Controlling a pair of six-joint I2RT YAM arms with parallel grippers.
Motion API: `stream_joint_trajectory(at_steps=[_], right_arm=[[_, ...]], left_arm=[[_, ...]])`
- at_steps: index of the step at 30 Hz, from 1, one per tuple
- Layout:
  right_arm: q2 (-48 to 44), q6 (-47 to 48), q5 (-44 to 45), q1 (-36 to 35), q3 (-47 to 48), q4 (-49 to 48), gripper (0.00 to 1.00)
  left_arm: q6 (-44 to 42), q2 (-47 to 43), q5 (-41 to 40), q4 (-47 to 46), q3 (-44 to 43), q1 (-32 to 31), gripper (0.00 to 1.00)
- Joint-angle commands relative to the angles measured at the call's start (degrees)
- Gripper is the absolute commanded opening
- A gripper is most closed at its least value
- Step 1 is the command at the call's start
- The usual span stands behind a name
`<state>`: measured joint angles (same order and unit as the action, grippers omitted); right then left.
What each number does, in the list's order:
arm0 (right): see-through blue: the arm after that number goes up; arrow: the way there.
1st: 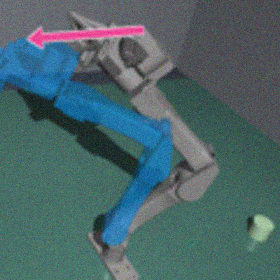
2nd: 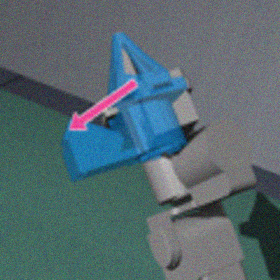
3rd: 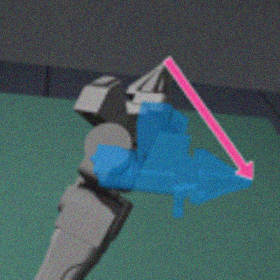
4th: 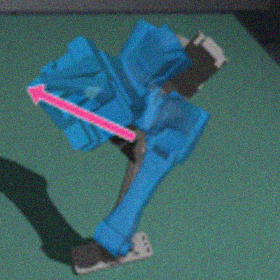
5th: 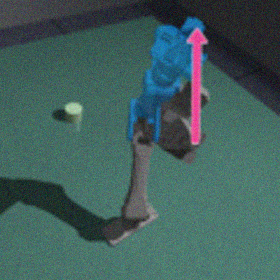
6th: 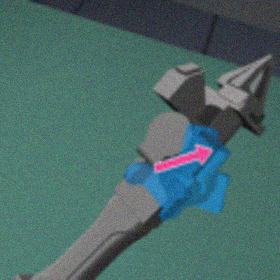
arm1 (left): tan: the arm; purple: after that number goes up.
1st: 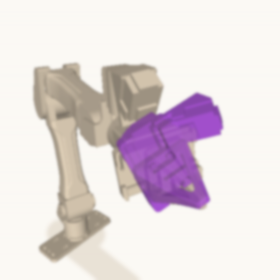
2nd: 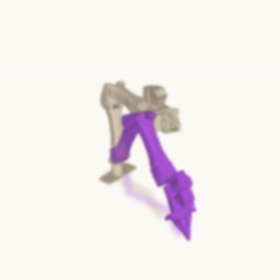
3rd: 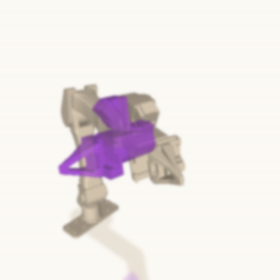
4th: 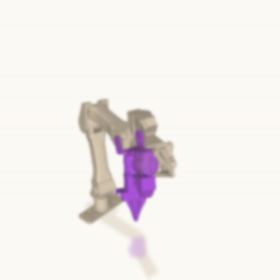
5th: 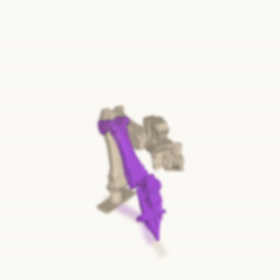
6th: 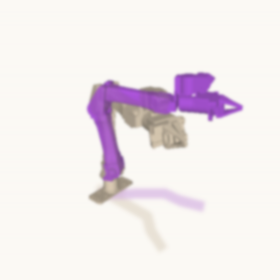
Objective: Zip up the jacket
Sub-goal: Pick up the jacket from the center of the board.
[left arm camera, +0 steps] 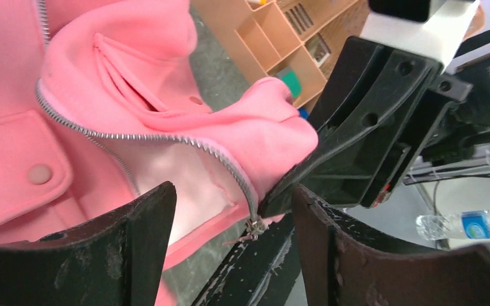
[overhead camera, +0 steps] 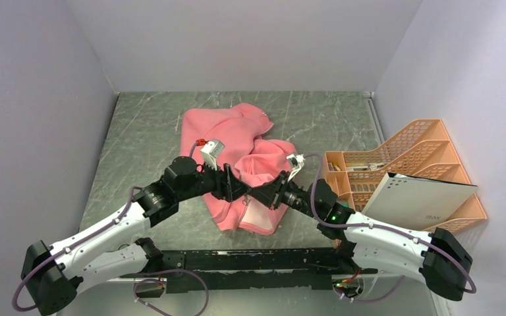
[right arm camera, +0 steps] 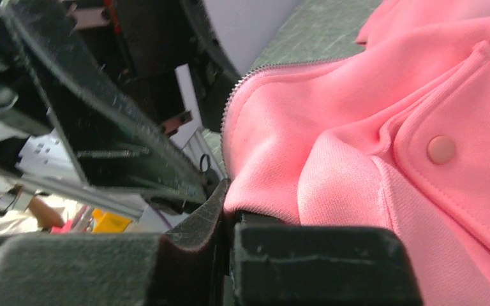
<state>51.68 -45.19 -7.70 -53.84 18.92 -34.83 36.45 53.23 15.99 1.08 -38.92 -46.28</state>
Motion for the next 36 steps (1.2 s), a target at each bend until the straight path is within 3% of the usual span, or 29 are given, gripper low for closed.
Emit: stream_joint_trajectory(at_steps=[1, 8, 14, 17, 24, 30, 36], right_arm=[[1.9, 0.83, 5.76, 0.43, 8.18, 11.39, 0.0], [-1.78, 2.41, 16.04, 0.6, 9.75, 19.17, 0.0], [-2.79, 3.06, 14.81, 2.05, 9.7, 20.95, 0.0], [-4.31, 1.82, 17.27, 3.44, 9.39, 23.27, 0.0], [-7.34, -3.5, 27.02, 6.09, 9.94, 35.37, 0.0], [-8.19, -3.69, 24.23, 7.73, 8.75, 37.06, 0.0], [-9.82, 0.03, 18.66, 7.96, 7.79, 32.93, 0.0]], left_arm=[[-4.44, -2.44, -6.99, 7.88, -3.46, -0.12, 0.71], [-5.94, -7.14, -15.89, 16.4, -3.92, -0.12, 0.8], [-4.27, -6.79, -17.34, 24.09, -5.3, -1.1, 0.8], [-0.38, -8.67, -21.2, 27.4, -2.86, -5.63, 0.79], [11.52, -4.88, -33.65, 35.26, -1.62, -23.81, 0.77], [15.18, 1.67, -34.01, 33.44, -0.26, -28.99, 0.76], [17.11, 3.82, -37.49, 35.15, -0.82, -29.52, 0.76]])
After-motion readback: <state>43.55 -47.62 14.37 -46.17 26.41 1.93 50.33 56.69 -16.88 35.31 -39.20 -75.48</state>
